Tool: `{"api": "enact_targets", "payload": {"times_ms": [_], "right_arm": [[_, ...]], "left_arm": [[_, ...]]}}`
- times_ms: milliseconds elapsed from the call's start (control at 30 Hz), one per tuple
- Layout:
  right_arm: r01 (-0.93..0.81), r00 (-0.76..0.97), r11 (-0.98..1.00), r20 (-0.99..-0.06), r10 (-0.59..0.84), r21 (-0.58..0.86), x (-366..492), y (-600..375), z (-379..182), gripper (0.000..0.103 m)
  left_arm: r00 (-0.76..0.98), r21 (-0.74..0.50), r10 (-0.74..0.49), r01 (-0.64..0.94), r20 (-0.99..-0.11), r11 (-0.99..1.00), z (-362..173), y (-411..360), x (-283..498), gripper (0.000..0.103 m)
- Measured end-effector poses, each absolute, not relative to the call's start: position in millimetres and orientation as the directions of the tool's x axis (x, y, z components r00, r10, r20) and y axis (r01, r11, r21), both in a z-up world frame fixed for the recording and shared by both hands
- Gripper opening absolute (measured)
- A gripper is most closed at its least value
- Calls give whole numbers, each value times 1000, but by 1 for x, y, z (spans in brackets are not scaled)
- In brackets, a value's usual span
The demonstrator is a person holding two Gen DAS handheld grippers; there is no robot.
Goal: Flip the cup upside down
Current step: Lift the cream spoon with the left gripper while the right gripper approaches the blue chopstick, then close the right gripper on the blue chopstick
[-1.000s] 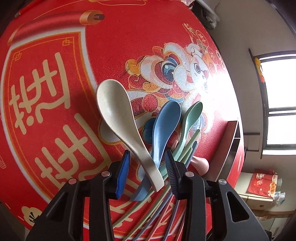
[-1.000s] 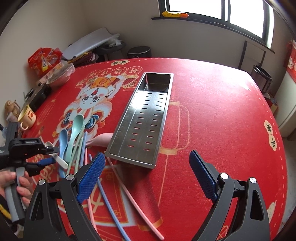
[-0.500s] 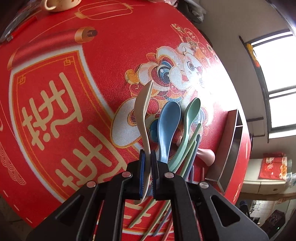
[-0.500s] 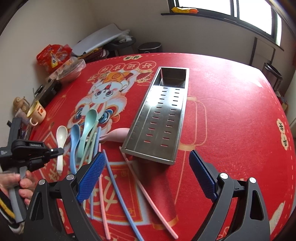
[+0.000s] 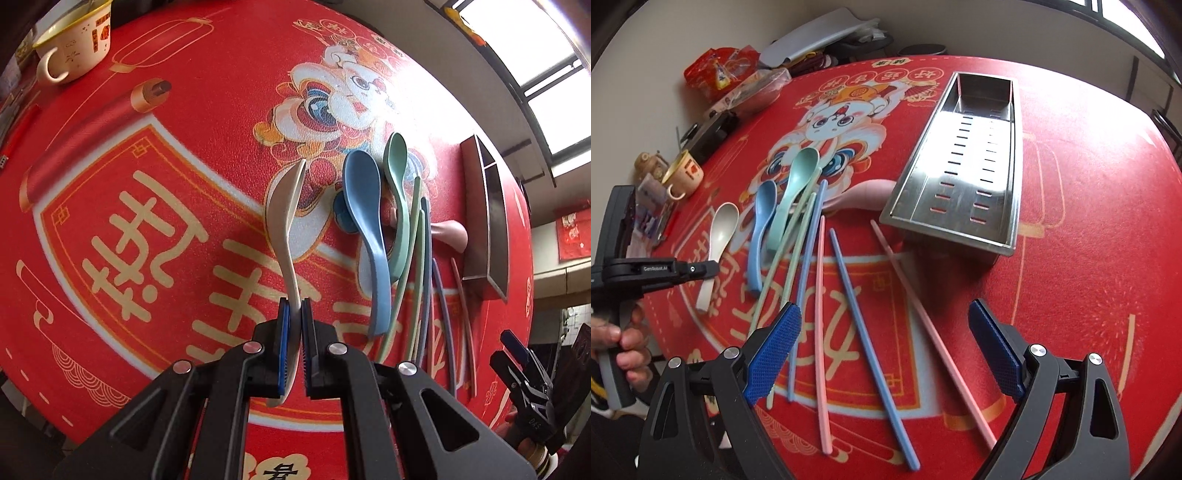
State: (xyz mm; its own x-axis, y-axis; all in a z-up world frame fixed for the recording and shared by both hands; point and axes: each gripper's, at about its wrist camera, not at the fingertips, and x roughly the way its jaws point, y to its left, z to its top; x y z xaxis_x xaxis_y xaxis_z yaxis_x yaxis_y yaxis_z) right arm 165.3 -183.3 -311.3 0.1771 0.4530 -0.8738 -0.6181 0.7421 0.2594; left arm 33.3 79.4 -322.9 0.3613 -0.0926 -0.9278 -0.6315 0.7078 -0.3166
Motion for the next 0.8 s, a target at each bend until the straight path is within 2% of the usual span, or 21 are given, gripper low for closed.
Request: {"api": "enact_targets", "payload": {"times_ms": [133, 200, 300, 367, 500, 767, 800], "right_arm": [[-610, 166, 755, -893, 418, 240, 156, -180, -317, 62], [-613, 170, 760, -903, 394, 216, 152, -179, -320, 49], [-612, 169, 770, -920, 353, 183, 144, -179, -328, 36], [-606, 155, 775, -929, 335, 179, 141, -179, -333, 31], [-608, 145, 777, -940, 310, 163, 136, -176, -342, 26], [-647, 207, 759, -942, 265, 71, 132, -163, -346, 23], [-651, 207, 756, -942, 264, 69, 131, -162, -346, 20]], "left_arm": [[338, -300, -103, -602, -935, 741, -327, 80, 28, 6], [334, -294, -106, -585, -937, 756, -328, 80, 26, 6], [326, -290, -113, -568, -939, 770, -329, 80, 26, 6], [326, -296, -122, -562, -937, 772, -330, 81, 25, 6], [333, -312, -141, -546, -932, 777, -331, 83, 24, 6], [339, -345, -181, -525, -923, 778, -334, 86, 23, 7], [342, -351, -187, -523, -921, 777, -334, 87, 23, 7]]}}
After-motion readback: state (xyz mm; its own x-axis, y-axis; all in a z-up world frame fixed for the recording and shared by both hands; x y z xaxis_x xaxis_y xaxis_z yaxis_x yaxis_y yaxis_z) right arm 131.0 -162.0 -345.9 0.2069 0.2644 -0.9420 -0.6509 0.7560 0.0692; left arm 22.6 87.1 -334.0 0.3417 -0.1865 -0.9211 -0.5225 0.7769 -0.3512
